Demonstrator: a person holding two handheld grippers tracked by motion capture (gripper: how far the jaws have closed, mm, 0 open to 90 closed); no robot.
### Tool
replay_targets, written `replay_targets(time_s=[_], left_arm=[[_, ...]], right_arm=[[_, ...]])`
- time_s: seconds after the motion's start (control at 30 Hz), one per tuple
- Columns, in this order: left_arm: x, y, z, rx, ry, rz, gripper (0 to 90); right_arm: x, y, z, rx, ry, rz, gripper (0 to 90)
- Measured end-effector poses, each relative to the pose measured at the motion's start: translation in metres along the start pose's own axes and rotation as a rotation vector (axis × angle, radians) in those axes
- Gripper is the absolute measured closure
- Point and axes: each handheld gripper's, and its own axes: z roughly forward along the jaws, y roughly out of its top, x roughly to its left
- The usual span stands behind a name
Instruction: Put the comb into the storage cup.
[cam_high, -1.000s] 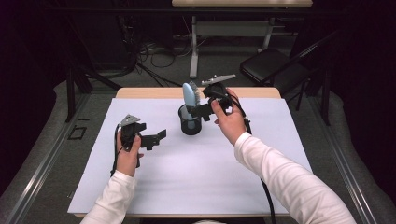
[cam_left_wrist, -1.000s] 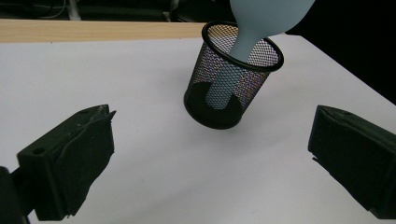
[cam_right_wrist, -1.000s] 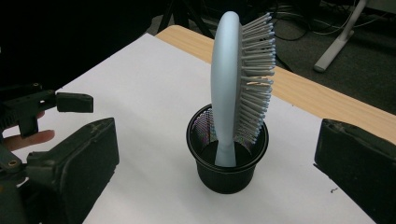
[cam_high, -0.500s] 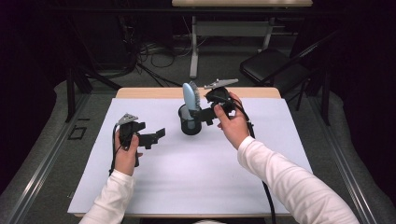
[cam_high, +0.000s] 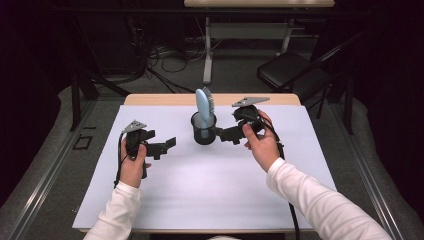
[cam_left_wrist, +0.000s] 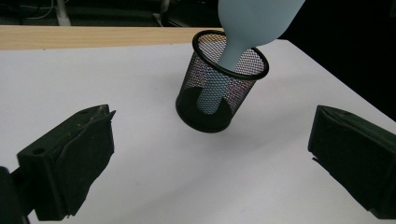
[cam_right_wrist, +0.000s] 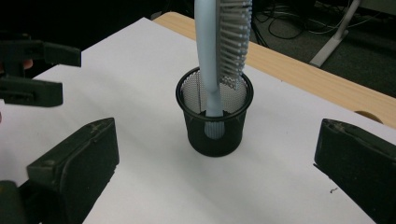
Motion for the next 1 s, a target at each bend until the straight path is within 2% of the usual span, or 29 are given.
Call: replay_targets(time_s=[0.27,0.43,0.93,1.0], left_arm=[[-0.001,0.004,-0.002,0.005,-0.017,0.012,0.5],[-0.001,0.005,-0.002,0.005,-0.025,0.019,0.5],[0.002,0.007,-0.007,0.003,-0.015,0.025,0.4],[0.002,0.007,-0.007,0.003,-0.013,0.025,0.5]], right_arm=[[0.001,-0.021,-0.014,-0.013,0.004,-0.003,0.0],[-0.003,-0.032,-0.025,-0.022,0.009,0.009,0.0],[-0.036,-0.074,-0.048,-0.046,-0.014,0.123,0.0],[-0.040,-0.080,-0.050,-0.046,-0.026,0.126,0.1]])
